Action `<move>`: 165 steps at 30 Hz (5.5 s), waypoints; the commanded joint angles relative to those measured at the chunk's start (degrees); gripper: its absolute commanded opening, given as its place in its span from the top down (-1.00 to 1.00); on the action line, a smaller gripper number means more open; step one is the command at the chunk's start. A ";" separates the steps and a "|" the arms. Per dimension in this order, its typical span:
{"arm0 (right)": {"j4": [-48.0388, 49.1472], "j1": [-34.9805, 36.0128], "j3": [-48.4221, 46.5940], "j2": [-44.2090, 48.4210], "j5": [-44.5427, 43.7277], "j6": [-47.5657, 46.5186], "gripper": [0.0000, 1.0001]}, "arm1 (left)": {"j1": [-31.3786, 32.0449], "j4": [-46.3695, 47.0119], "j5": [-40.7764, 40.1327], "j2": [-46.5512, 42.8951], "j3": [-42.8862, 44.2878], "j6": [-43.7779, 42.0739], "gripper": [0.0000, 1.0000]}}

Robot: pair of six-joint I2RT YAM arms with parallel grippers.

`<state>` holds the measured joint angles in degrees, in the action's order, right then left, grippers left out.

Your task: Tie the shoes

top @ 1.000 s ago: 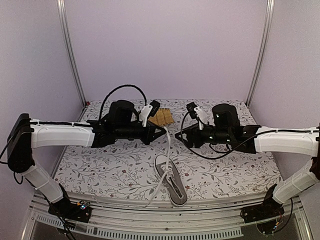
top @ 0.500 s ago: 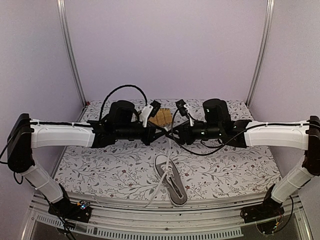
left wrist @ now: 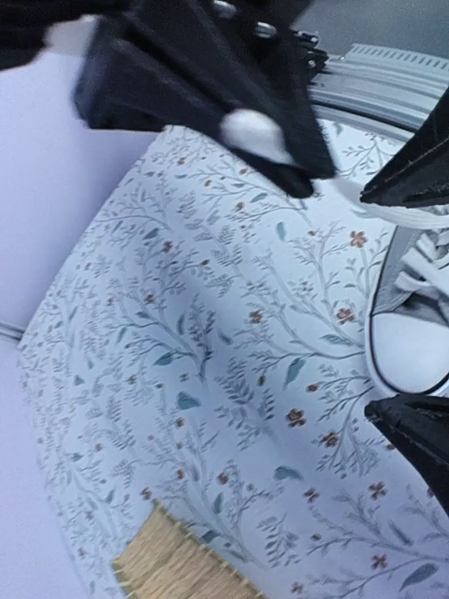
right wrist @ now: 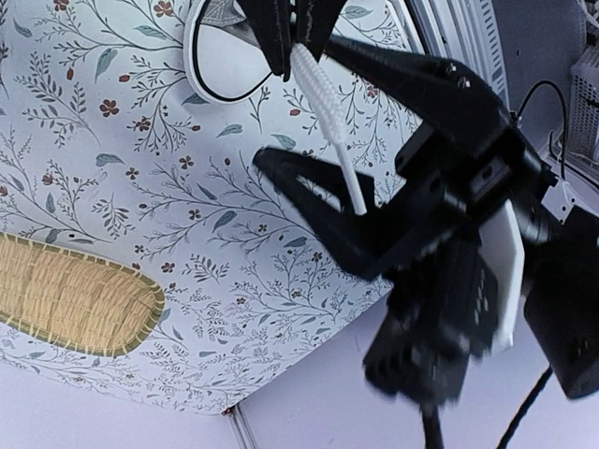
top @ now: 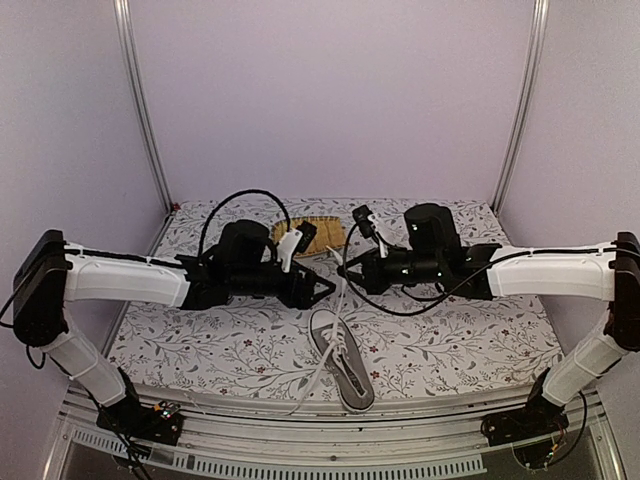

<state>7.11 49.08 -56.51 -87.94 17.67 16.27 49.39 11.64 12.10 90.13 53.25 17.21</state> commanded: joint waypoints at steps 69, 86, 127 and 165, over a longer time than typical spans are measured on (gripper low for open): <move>-5.81 -16.08 28.73 12.80 -22.14 15.89 0.96 | 15.07 12.39 1.17 2.48 -22.38 20.41 1.00; -8.33 -16.16 29.04 22.71 -12.38 12.46 0.06 | 16.07 15.04 1.15 3.97 -20.15 19.92 0.19; -13.86 -3.64 22.08 9.58 -28.26 24.31 -0.22 | 16.14 16.63 -10.81 2.31 -18.73 21.99 1.00; -6.24 -6.19 18.01 0.98 -31.43 26.67 0.96 | 4.14 28.56 -0.86 17.01 -12.04 13.58 1.00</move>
<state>-2.74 43.66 -39.31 -92.51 -15.44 46.76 53.84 39.72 12.56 111.00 42.92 34.22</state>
